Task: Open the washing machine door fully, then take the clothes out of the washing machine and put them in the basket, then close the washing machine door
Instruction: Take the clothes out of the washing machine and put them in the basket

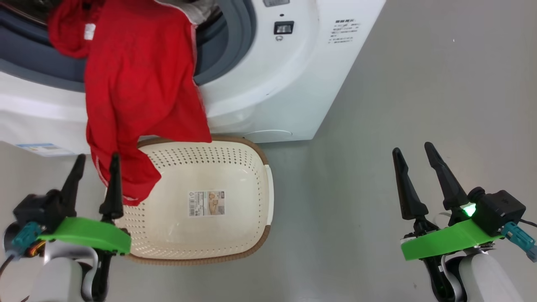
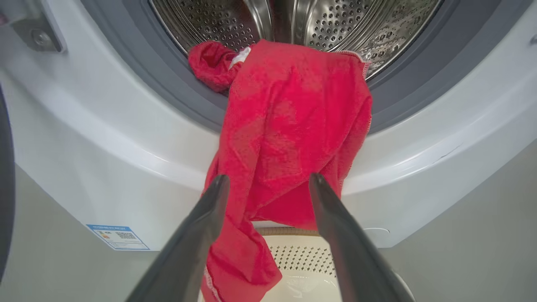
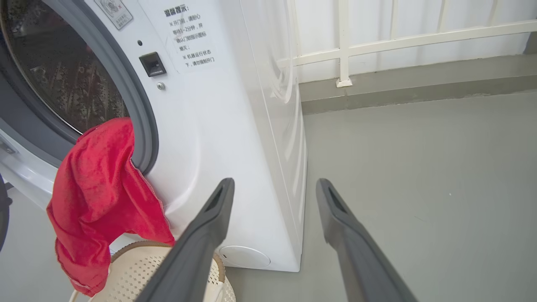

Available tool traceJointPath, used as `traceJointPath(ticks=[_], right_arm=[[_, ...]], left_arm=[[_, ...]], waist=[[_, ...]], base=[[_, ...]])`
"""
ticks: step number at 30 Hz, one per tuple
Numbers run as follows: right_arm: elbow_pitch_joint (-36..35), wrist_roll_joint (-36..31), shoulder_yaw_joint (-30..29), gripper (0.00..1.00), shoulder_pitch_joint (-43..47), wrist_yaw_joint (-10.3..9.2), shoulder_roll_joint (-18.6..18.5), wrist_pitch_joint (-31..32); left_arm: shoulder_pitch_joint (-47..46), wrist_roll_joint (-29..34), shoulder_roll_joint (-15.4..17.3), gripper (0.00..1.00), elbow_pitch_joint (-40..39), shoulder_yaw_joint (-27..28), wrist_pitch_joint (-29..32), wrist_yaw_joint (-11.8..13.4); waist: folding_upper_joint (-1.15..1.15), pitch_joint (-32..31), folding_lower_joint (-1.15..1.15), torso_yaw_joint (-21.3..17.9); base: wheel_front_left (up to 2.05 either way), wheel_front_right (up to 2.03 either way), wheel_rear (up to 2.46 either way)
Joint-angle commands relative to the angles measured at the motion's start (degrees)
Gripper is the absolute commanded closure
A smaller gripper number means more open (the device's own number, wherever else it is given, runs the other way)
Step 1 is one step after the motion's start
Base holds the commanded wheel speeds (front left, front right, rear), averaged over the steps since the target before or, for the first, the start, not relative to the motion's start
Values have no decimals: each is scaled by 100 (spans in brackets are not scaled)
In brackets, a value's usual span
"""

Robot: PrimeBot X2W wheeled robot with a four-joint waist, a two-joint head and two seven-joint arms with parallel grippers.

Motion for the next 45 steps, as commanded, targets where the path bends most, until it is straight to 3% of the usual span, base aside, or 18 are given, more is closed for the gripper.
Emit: traceJointPath(ticks=[1,14,23,36,45], right_arm=[[-114,-48,115,0,79,43,-30,-37],[-125,-78,85,0,240,43,-30,-37],[-104,-44,101,0,313,43,-30,-37],[-125,-78,83,0,252,43,-30,-37],[-149,-41,136,0,138,43,-30,-37]], left_arm=[[203,99,91,0,-286,271,-28,-30],[1074,220,-185,0,-1343,878,-28,-30],[1419,365,-319,0,-1704,984,-28,-30],[1219,338,-314,0,-1722,834,-28,-30],[407,297,21,0,-1546,389,-28,-30]], waist=[[0,-70,0,45],[0,-186,0,29],[0,-266,0,23],[0,-203,0,95],[0,-12,0,117]], base=[[0,0,0],[0,0,0],[0,0,0],[0,0,0],[0,0,0]])
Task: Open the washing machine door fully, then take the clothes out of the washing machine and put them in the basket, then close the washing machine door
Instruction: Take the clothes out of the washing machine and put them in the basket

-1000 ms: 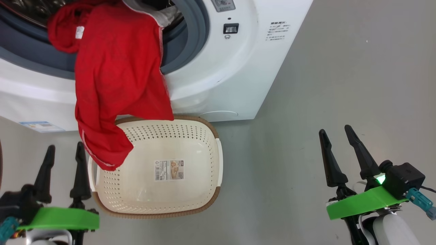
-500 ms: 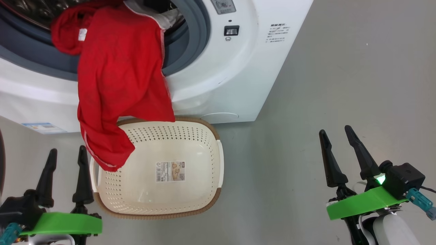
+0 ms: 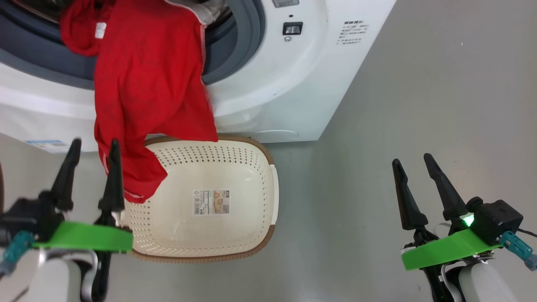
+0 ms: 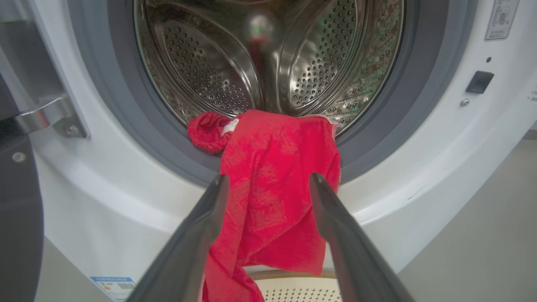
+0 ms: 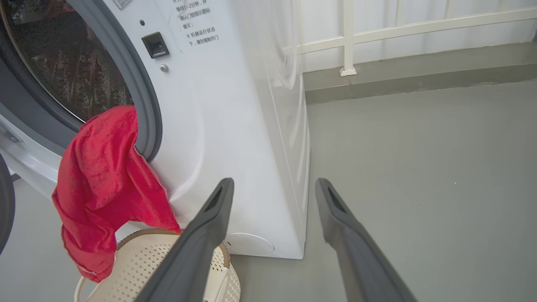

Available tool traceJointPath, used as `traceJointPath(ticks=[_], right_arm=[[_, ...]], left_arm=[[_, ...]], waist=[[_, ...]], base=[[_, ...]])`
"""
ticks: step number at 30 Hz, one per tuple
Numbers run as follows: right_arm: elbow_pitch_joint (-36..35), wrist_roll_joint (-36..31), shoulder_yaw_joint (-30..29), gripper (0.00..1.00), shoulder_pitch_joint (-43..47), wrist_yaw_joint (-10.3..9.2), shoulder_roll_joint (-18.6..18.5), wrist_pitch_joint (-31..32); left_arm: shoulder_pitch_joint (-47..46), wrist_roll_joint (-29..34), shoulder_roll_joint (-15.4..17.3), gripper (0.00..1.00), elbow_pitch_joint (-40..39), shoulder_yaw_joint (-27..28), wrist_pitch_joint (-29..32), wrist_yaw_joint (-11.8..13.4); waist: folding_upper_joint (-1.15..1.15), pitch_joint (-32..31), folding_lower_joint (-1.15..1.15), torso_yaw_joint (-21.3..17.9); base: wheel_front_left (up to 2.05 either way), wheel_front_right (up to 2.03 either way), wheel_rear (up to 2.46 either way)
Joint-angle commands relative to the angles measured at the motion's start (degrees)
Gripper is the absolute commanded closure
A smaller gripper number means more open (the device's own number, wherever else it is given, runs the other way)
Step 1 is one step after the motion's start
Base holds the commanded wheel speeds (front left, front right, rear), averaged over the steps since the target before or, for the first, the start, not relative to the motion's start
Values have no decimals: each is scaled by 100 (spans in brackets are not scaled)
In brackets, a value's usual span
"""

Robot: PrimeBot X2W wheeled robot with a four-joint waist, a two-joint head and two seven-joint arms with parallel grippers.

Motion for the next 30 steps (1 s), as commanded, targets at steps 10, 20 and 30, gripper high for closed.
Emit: traceJointPath(ticks=[10,20,30], right_arm=[[-158,67,201,0,-217,43,-22,-37],[-198,144,256,0,-410,43,-22,-37],[-218,160,278,0,-510,43,-22,-37]], left_arm=[[-1586,-125,669,0,899,-424,-28,-30],[-3421,-444,983,0,2695,-1223,0,-30],[-4757,-829,1028,0,4257,-1778,482,-30]], waist=[[0,260,0,-119],[0,553,0,-238],[0,723,0,-297]], base=[[0,0,0],[0,0,0],[0,0,0]])
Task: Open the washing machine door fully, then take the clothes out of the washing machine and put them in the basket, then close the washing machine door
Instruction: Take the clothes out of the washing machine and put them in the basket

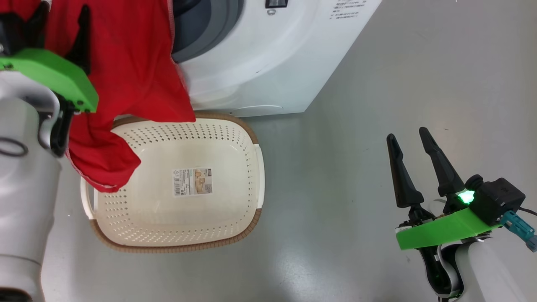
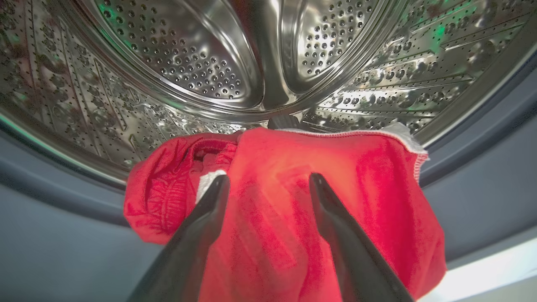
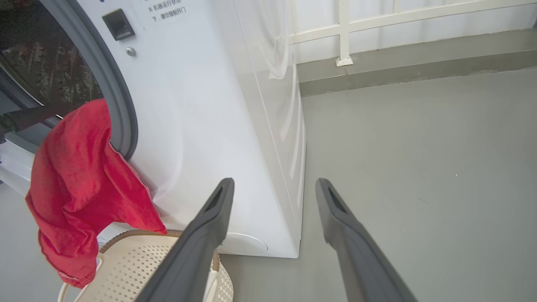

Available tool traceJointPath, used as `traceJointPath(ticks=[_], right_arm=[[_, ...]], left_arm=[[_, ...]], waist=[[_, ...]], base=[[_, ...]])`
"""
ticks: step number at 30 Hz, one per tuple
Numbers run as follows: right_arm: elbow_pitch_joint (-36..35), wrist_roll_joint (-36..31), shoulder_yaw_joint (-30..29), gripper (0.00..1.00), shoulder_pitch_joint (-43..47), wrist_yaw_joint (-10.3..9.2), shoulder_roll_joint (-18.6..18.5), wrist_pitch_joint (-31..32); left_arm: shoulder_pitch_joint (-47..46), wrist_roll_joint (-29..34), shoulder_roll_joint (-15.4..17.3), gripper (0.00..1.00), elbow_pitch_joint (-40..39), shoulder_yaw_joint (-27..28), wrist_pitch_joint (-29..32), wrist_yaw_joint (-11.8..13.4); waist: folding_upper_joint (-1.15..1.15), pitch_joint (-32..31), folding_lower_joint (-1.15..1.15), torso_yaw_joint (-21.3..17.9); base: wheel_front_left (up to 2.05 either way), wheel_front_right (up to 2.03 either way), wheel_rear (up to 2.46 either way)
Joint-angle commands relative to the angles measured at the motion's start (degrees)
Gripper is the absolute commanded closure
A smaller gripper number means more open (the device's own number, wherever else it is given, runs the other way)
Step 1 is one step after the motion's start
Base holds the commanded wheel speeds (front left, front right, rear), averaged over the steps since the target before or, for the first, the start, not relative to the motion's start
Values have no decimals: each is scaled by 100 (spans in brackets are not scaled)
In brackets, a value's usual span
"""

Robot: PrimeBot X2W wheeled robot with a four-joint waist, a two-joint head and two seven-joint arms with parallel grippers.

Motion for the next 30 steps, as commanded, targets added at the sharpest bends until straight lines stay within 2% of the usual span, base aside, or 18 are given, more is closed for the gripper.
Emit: traceJointPath(ticks=[1,12,21,29,30], right_arm=[[-138,40,130,0,-30,43,-16,-37],[-140,61,260,0,-46,43,-16,-37],[-152,96,334,0,-36,43,-16,-37],[-179,141,389,0,-30,43,-16,-37],[-182,142,388,0,-32,43,-16,-37]], left_arm=[[-243,-93,256,0,87,17,127,4],[-752,-632,188,0,784,-489,639,4],[-700,-1102,94,0,670,-1064,810,4],[-698,-1501,263,0,649,-1553,819,4],[-713,-1542,273,24,650,-1605,810,4]], waist=[[0,21,0,-15],[0,49,0,-108],[0,52,0,-209],[0,88,0,-309],[0,97,0,-311]], base=[[0,0,0],[0,0,0],[0,0,0],[0,0,0],[0,0,0]])
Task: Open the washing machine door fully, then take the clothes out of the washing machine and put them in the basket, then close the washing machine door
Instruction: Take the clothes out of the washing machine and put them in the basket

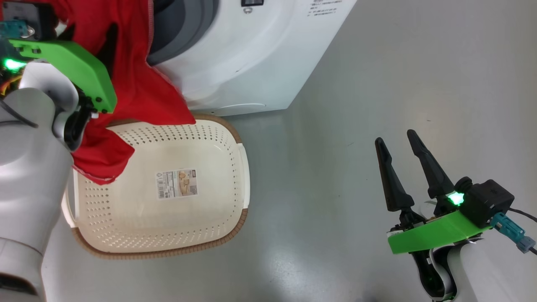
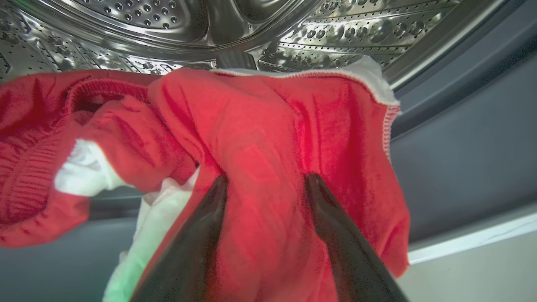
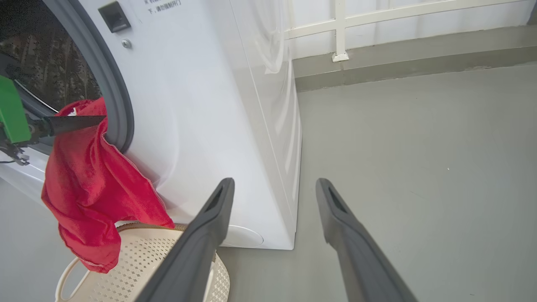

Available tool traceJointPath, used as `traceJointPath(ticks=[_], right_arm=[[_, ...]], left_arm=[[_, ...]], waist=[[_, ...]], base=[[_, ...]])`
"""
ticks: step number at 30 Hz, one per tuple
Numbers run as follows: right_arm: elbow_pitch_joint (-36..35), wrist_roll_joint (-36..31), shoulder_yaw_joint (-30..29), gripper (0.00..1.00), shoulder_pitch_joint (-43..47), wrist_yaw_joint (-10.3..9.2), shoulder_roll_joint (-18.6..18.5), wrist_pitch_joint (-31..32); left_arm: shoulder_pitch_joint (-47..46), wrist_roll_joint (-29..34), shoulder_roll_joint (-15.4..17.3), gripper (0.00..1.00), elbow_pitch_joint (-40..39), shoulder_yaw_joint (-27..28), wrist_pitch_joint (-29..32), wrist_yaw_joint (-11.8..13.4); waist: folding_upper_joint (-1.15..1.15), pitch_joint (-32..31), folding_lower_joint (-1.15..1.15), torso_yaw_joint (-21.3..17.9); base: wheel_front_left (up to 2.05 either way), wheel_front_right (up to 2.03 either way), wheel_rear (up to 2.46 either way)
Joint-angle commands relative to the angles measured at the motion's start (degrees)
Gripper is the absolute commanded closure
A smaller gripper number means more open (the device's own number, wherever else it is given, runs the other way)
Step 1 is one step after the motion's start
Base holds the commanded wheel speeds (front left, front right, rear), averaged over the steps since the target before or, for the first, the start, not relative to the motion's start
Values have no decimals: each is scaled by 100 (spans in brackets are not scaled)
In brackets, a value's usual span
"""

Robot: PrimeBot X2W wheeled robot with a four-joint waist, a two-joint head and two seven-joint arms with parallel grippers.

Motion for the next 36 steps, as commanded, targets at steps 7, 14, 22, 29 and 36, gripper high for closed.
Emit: traceJointPath(ticks=[7,14,22,29,36], right_arm=[[-160,128,111,0,-50,43,-15,-37],[-140,108,52,0,-35,43,-15,-37],[-109,69,-21,0,68,43,-15,-37],[-112,30,-88,0,124,43,-15,-37],[-94,6,-128,0,160,43,-15,-37]], left_arm=[[-137,-319,302,100,-152,-272,-244,4],[-61,-581,366,100,-255,-541,-879,4],[297,-564,554,100,-788,-208,-1284,12],[1427,442,574,100,-2496,1287,-1288,172],[2472,1366,154,100,-3750,2496,-1289,104]], waist=[[0,34,0,14],[0,-35,0,101],[0,-222,0,214],[0,-330,0,309],[0,-417,0,394]], base=[[0,0,0],[0,0,0],[0,0,0],[0,0,0],[0,0,0]])
